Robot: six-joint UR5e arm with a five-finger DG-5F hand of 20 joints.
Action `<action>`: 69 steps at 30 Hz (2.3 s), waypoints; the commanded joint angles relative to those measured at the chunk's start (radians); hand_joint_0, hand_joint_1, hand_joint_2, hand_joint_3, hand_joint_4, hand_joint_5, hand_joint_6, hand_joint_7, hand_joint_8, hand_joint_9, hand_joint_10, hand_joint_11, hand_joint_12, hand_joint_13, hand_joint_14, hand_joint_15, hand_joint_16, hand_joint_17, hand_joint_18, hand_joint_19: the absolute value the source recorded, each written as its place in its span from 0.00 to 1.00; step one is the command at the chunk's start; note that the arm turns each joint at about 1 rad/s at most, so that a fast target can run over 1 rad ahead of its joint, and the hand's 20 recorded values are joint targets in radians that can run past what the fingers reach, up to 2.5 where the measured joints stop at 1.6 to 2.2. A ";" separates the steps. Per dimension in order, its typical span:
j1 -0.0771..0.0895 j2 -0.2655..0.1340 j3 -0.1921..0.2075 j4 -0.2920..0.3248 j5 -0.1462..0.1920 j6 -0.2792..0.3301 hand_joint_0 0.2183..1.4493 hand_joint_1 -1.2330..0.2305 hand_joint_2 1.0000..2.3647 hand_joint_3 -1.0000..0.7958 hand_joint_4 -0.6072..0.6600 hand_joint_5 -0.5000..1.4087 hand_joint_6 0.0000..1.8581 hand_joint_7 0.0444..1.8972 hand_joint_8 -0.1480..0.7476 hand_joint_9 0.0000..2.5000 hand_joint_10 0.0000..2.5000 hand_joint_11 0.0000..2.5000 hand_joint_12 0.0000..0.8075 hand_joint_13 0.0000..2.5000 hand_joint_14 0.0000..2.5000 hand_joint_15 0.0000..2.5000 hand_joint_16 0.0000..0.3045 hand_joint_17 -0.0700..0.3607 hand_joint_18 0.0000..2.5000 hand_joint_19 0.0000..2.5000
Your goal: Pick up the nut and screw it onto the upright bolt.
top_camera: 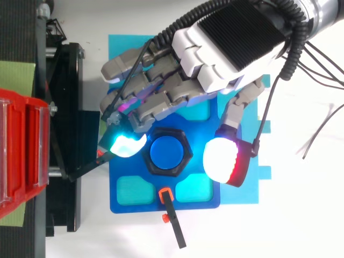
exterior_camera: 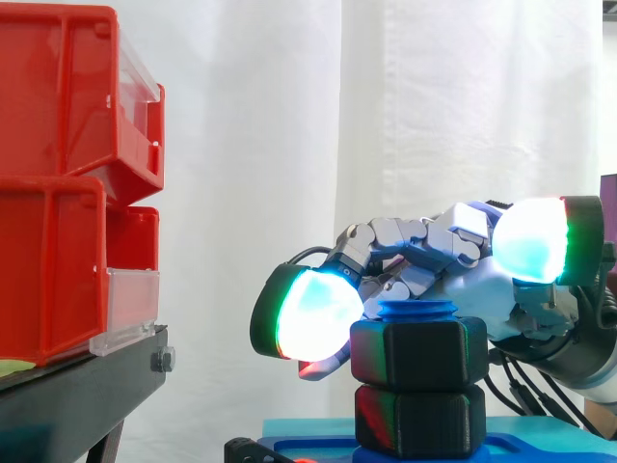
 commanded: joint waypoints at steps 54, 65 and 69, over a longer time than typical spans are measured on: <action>-0.056 0.000 0.030 -0.002 -0.070 0.017 0.24 0.74 0.00 0.28 0.62 0.25 0.27 0.75 0.44 0.35 0.00 0.00 0.30 0.24 0.00 0.00 0.08 0.30 0.14 0.00; -0.062 0.000 0.070 -0.005 -0.107 0.036 0.23 0.75 0.00 0.28 0.68 0.22 0.27 0.49 0.43 0.33 0.00 0.00 0.32 0.23 0.00 0.00 0.09 0.31 0.14 0.00; -0.067 0.000 0.087 -0.011 -0.121 0.042 0.23 0.75 0.00 0.28 0.67 0.21 0.27 0.43 0.43 0.33 0.00 0.00 0.32 0.23 0.00 0.00 0.09 0.31 0.13 0.00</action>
